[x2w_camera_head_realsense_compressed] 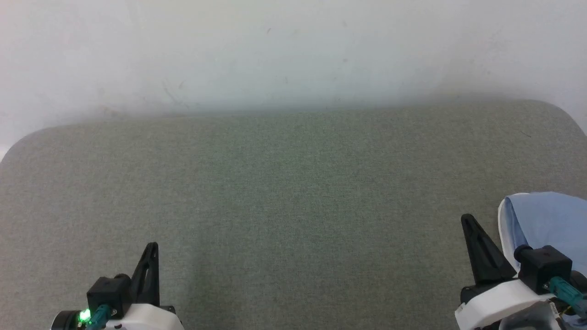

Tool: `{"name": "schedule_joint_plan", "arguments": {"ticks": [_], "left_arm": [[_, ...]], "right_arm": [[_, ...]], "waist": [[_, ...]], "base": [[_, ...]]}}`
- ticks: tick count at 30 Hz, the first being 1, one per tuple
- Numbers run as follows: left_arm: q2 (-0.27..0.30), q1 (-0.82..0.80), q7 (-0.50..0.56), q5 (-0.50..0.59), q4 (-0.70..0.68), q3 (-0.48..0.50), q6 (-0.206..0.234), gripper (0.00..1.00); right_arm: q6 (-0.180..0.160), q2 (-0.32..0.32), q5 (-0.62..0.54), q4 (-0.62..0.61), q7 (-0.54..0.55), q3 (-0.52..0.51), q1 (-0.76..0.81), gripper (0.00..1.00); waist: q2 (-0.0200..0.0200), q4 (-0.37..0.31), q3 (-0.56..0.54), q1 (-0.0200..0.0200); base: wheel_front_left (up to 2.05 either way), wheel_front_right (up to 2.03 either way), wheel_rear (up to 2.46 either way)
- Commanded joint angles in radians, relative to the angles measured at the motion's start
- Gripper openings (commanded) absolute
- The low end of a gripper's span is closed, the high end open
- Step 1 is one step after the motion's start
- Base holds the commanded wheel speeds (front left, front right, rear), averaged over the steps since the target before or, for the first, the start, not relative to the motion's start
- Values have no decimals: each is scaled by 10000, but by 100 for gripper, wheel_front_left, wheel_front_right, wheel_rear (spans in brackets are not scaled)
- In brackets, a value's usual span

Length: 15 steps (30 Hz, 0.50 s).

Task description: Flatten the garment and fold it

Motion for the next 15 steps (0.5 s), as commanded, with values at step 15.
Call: {"name": "schedule_joint_plan", "arguments": {"ticks": [15], "left_arm": [[-215,-291,300,380,-237,-17,-3,0]], "right_arm": [[-4,73,-260,166,100,-5,-277,0]], "waist": [[0,-34,-13,0]], "base": [[0,0,0]]}}
